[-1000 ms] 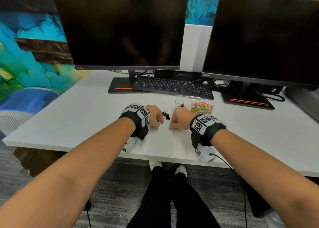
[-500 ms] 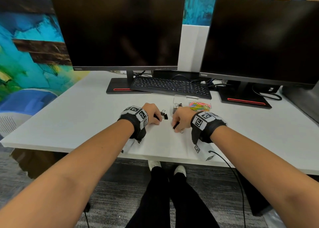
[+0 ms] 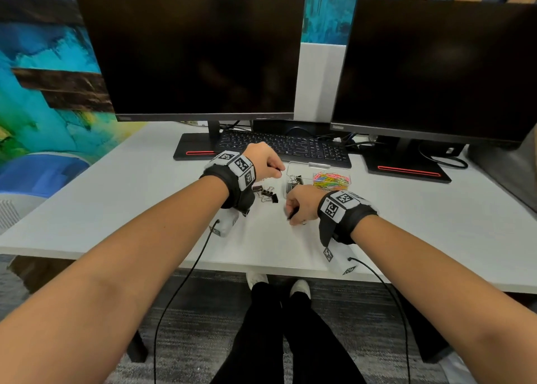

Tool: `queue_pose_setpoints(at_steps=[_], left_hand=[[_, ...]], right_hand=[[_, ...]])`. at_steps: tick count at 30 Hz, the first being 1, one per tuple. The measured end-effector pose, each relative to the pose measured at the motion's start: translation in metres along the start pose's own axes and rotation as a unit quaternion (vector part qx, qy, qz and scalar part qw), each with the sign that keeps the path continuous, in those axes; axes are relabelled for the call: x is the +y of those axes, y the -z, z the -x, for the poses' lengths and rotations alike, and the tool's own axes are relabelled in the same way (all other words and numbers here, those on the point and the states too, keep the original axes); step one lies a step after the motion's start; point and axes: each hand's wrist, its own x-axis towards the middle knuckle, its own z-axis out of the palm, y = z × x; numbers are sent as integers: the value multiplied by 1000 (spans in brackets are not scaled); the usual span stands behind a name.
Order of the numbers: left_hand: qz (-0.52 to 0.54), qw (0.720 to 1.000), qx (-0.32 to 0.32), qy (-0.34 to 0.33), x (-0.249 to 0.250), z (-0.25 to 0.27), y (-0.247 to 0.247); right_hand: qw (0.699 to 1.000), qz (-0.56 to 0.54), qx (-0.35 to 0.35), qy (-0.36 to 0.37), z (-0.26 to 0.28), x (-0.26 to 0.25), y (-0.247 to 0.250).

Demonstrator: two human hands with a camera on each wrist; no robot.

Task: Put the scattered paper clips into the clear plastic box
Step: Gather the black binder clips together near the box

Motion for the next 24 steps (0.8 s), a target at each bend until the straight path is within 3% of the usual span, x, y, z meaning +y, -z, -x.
queue_pose_setpoints(at_steps=[10, 15, 19, 22, 24], left_hand=[[45, 997, 30, -51, 41, -26, -21], [32, 999, -16, -23, 40, -37, -34], [70, 997, 9, -21, 34, -38, -26], [62, 997, 45, -1, 19, -35, -13], [37, 997, 59, 22, 6, -33, -6]], right_hand=[[1000, -22, 10, -7, 3, 1, -1], [999, -33, 28, -6, 6, 3, -1], [999, -22, 38, -1, 6, 7, -2], [997, -36, 71, 8, 5, 9, 7], [989, -70, 128, 10, 5, 9, 22]])
